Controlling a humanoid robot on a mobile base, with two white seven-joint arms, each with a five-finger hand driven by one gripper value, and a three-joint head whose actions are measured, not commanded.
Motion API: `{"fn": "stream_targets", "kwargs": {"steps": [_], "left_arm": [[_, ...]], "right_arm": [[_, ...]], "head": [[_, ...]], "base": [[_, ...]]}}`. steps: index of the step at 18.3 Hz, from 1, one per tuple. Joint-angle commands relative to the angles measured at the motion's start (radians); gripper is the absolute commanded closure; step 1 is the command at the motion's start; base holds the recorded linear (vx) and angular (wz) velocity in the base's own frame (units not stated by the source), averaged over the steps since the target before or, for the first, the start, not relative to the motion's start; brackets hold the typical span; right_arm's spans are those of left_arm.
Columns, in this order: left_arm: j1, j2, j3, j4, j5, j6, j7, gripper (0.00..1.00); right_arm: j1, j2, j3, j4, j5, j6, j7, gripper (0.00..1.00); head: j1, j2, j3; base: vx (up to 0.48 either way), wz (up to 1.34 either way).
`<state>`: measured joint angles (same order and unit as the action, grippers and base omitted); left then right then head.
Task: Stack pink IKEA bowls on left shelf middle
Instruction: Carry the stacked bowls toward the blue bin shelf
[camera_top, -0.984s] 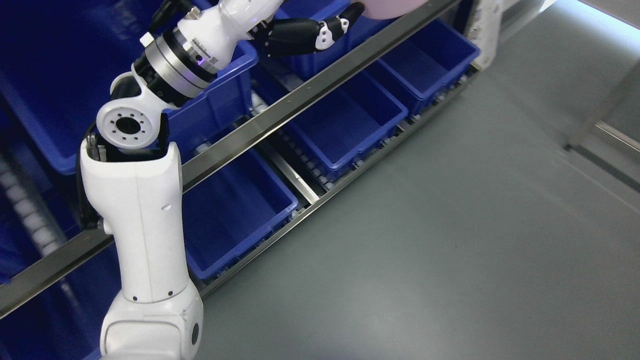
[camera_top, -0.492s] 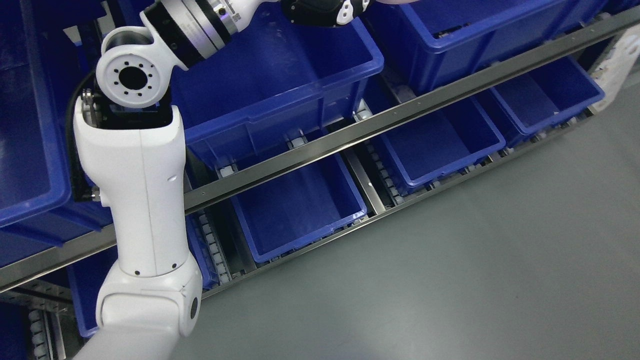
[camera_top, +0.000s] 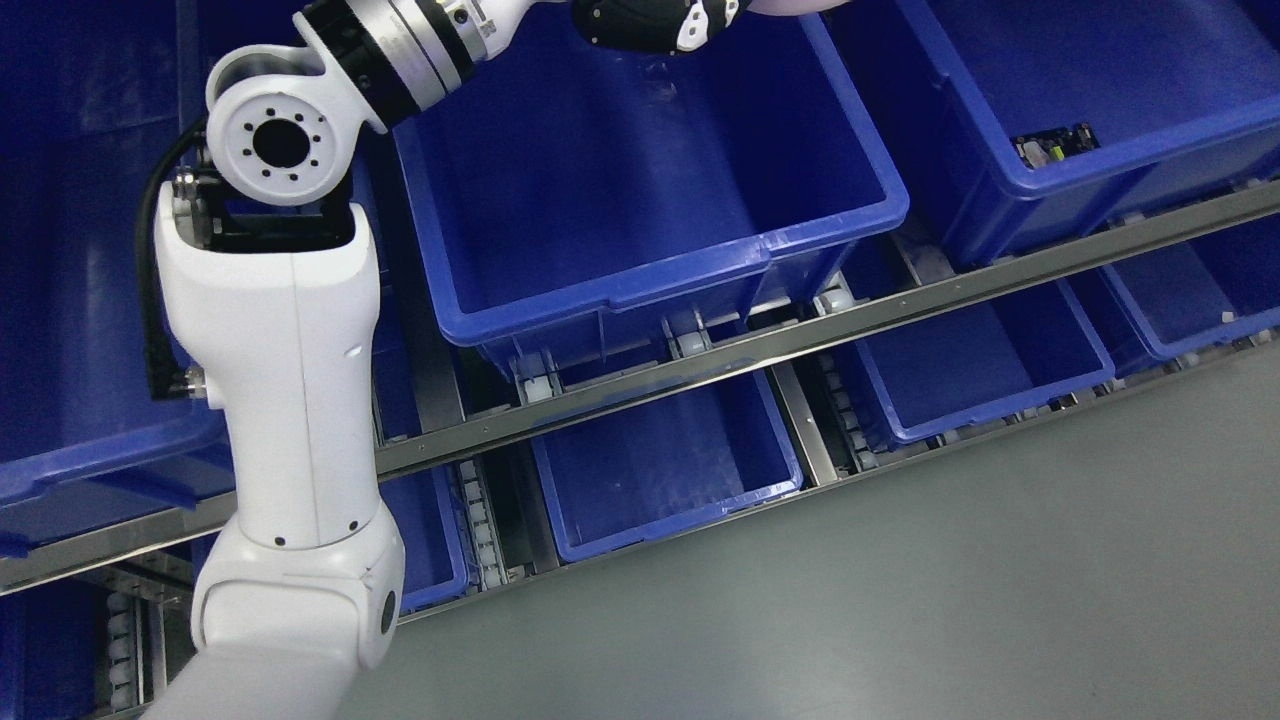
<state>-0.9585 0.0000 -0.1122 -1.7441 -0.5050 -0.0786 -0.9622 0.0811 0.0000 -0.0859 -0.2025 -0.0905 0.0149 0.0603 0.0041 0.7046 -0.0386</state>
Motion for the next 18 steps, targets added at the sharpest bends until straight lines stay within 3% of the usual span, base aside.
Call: {"fn": "stream_targets", "kwargs": {"steps": [1,9,18], "left_arm": [[0.017,0.047,-0.006,0.002,-0.009,0.01,-0.03,0.96],[0.096,0.078,-0.014,0.002,-0.006,0.01,-0.122,0.96],[0.133,0.083,-0.136,0.006,-0.006,0.031,-0.2,0.94]], "right_arm": [[0.0,-0.017,0.0,0.0,0.0,0.0,0.001,0.0],[0.0,-0.017,0.0,0.0,0.0,0.0,0.001,0.0],[0.0,-0.017,0.0,0.0,0.0,0.0,0.0,0.0]], "head": [[0.0,0.0,0.0],[0.0,0.0,0.0],[0.0,0.0,0.0]], "base": [[0.138,0.18],[0.089,0.06],[-0.003,0.0]]}}
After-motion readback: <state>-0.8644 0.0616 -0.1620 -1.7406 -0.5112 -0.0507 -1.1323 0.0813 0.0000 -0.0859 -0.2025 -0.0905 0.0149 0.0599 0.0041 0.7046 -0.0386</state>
